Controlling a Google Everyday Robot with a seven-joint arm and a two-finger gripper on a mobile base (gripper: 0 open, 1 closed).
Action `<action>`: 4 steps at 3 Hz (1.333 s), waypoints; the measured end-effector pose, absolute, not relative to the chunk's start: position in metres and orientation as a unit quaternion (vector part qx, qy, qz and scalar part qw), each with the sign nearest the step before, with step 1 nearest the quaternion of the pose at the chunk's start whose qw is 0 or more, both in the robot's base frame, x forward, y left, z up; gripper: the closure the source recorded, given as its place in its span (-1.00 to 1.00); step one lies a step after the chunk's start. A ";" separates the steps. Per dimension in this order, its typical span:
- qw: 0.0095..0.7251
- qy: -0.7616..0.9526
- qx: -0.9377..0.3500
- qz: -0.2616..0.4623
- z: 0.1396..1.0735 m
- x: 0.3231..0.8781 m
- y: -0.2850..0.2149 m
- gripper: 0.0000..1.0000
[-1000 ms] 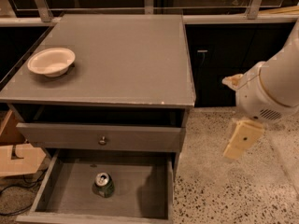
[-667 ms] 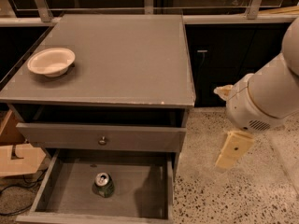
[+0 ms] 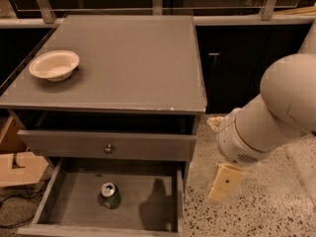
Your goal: Pick green can from middle drawer and place on counter
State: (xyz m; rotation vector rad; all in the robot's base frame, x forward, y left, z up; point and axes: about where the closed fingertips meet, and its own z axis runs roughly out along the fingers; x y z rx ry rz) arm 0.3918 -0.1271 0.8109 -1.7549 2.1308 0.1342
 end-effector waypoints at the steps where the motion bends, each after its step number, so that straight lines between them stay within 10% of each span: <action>1: 0.188 0.757 -0.624 0.048 0.811 0.392 -0.127 -1.00; 4: 0.204 0.760 -0.611 0.093 0.714 0.392 -0.087 -1.00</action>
Offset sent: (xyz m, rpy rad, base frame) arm -0.0049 0.0335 -0.0859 0.1495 0.0617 -0.0217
